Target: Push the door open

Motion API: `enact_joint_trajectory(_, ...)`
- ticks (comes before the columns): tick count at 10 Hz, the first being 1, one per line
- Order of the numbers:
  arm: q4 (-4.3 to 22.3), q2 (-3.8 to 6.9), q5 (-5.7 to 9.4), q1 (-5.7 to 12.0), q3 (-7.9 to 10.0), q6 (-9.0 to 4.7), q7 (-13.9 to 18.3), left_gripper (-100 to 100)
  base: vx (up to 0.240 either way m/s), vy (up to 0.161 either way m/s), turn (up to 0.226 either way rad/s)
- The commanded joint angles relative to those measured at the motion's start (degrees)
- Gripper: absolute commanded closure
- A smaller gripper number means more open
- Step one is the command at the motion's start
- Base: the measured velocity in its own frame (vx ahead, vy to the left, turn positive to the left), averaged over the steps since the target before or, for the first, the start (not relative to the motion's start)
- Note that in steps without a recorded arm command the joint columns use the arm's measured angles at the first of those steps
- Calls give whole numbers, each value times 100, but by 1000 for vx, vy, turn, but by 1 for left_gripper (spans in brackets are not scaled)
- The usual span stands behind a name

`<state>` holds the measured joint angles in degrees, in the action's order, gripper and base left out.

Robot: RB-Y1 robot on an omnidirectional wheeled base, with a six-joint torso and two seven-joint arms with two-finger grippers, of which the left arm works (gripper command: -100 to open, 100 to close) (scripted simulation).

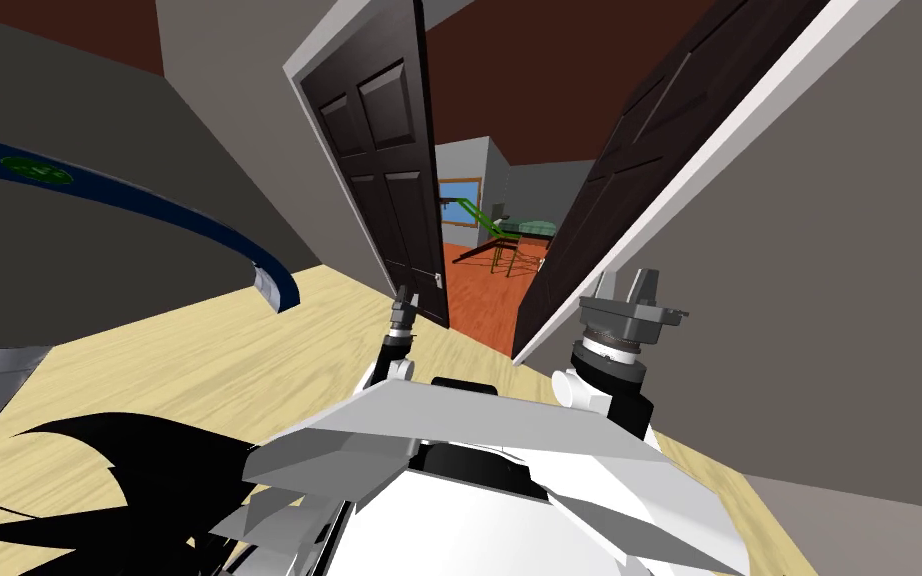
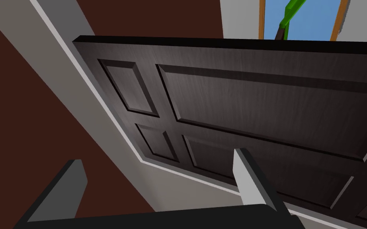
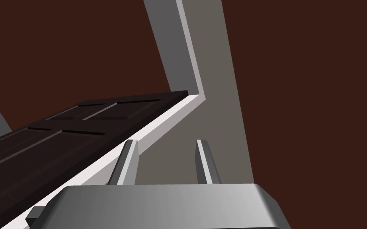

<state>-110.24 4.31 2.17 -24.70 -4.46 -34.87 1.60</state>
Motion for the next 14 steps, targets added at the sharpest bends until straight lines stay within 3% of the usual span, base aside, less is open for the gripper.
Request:
enact_joint_trajectory(1, 199, 26, 40, 29, -20, -29, -23, -100, 77, 84, -118)
enact_joint_trajectory(13, 1972, 85, 306, 389, -223, -331, -254, -100, 81, 102, -112)
enact_joint_trajectory(14, 1973, 85, 306, 389, -223, -331, -254, -100, 43, 74, -44)
